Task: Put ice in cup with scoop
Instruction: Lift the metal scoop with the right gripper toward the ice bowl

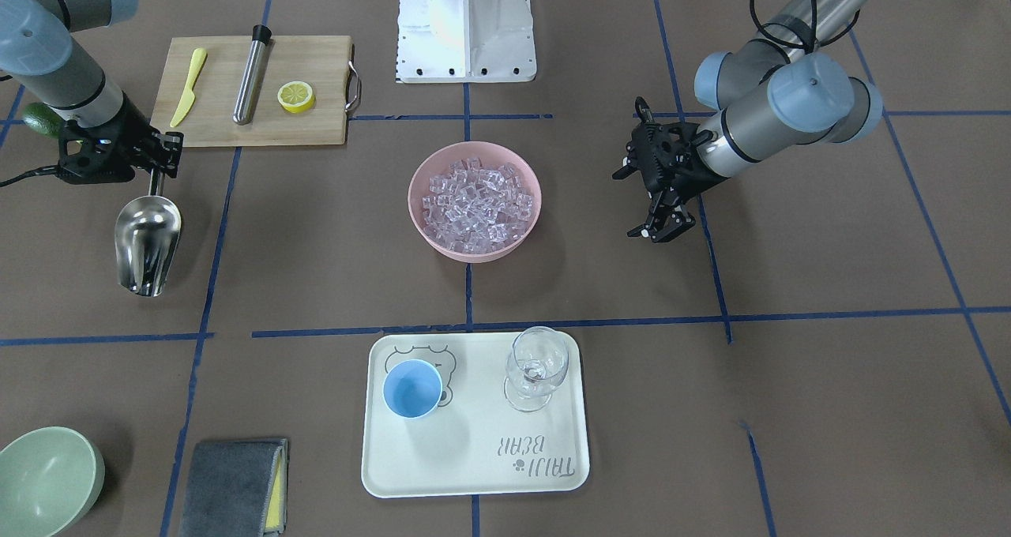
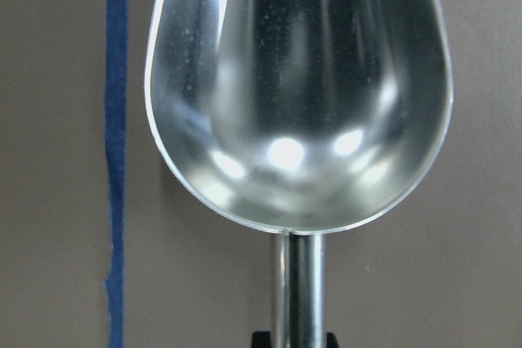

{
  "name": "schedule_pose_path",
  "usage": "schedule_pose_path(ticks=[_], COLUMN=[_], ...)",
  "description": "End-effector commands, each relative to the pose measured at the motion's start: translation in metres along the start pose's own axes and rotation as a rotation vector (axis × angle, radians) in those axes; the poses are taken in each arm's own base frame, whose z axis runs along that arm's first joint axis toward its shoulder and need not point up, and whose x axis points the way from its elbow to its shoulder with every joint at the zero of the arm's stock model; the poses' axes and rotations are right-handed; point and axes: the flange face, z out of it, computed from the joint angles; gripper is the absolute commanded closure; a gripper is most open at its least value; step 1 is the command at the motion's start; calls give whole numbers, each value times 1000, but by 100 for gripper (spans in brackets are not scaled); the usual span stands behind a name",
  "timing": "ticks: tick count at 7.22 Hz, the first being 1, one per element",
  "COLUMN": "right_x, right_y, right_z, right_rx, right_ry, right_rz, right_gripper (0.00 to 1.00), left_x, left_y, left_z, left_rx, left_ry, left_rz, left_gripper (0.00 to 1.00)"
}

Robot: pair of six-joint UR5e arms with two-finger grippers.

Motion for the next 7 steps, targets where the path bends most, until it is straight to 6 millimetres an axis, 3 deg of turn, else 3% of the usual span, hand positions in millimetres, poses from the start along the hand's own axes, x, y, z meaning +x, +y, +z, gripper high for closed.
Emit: schedule_pose_path(ticks=[1,2,4,7], right_x=[9,-4,-9,-28], right_y=[-21,-35,-35,-52], right_z=[-58,-91,-131,-151], right_rx=[65,112,201,269], right_ry=[-88,-143,-159,-160], right_rz=[41,14,-236,-369], right_gripper=[100,100,100,100], left_x=[0,0,1,1], left_y=[-1,-3,-3,-3], left_z=[1,-1,-1,-1], left_rx=[1,3,5,5], left_ry=[1,-1,1,1], left_rz=[1,3,4,4], left_gripper=[0,0,0,0])
